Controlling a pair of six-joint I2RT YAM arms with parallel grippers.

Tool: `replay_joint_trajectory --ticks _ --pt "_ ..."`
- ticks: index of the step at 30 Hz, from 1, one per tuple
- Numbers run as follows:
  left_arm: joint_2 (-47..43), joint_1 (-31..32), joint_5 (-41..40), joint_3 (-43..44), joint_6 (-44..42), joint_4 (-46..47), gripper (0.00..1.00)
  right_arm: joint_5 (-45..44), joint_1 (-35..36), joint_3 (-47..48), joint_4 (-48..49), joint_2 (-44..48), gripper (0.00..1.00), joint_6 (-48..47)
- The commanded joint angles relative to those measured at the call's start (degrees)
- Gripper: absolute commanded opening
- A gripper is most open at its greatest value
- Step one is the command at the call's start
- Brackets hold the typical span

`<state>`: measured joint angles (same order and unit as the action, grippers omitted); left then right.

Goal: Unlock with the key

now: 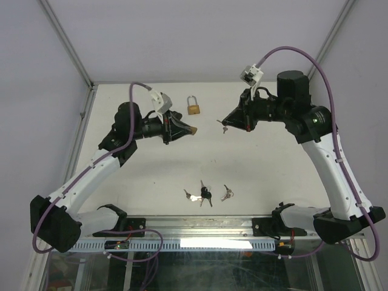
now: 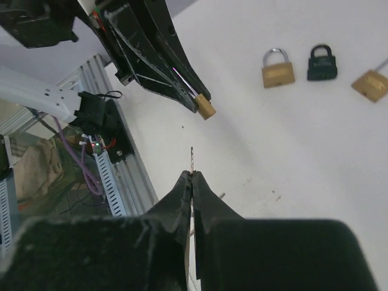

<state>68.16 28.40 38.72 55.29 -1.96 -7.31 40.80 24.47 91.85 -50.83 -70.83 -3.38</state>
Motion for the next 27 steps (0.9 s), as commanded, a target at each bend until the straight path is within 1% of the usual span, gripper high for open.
replay_joint_trajectory --ticks 1,2,5,9,11,14,20,23,27 --pt "-2.06 0.34 20.17 1.32 30.33 36.34 0.00 10.14 0.04 5.37 1.52 1.45 0.00 -1.29" --pt "-1.21 0.38 21.36 2.42 33.72 40.10 0.00 11.98 0.06 5.54 3.10 1.74 0.00 -0.26" --pt "0.74 0.60 21.54 7.51 35.69 44.21 0.00 16.31 0.35 5.30 8.00 2.74 0.00 2.59" --pt "4.38 0.87 23.17 14.88 41.45 48.98 0.00 18.30 0.32 6.23 10.39 4.50 0.00 1.60" --pt "5.13 1.46 23.62 17.12 41.80 48.52 0.00 19.56 0.37 6.70 10.84 5.19 0.00 1.08" --pt "5.65 2.69 22.04 18.62 43.44 47.77 0.00 18.50 0.32 6.23 11.77 5.97 0.00 1.50" --pt "6.48 5.23 19.39 19.97 42.87 46.28 0.00 16.76 0.33 4.92 17.30 7.81 0.00 4.76" --pt "6.74 5.94 18.72 20.47 42.40 46.18 0.00 15.62 0.36 4.52 17.93 8.45 0.00 5.03" --pt "6.62 6.37 17.45 20.68 41.97 45.72 0.00 16.79 0.35 3.91 18.05 8.62 0.00 5.19"
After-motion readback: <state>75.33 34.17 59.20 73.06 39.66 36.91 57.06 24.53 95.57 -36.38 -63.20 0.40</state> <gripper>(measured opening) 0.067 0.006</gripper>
